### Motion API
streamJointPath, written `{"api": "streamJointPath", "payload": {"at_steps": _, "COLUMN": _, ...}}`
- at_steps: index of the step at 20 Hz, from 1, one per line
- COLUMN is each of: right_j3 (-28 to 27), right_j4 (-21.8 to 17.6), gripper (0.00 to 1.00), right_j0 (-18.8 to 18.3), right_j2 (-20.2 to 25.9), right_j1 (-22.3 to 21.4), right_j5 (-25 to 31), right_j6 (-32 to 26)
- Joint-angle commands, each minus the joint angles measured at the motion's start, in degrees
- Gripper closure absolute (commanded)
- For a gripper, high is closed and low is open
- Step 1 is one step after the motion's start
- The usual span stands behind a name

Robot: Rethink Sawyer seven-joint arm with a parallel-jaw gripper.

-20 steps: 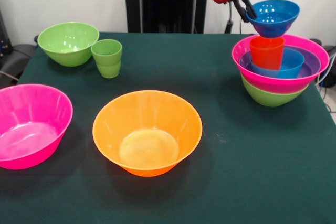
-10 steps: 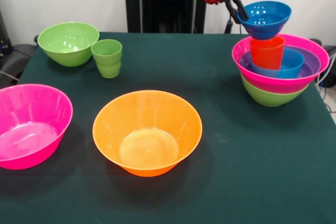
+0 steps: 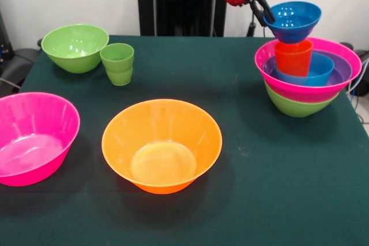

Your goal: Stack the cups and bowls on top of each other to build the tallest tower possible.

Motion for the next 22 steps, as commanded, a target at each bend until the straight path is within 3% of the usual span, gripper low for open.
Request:
{"api": "streamJointPath", "payload": {"at_steps": 1, "right_j3": -3.73, "right_j4": -4.48, "gripper": 1.0, "right_j0": 3.22, "right_j2": -3.75, "right_j1": 4.27, "right_j5": -4.1, "right_j6": 0.9}}
{"api": "streamJointPath", "payload": {"at_steps": 22, "right_j3": -6.43, "right_j4": -7.21, "gripper": 1.0, "right_j0": 4.04, "right_j2": -6.32, "right_j1": 7.06, "right_j5": -6.5, "right_j6": 0.49}}
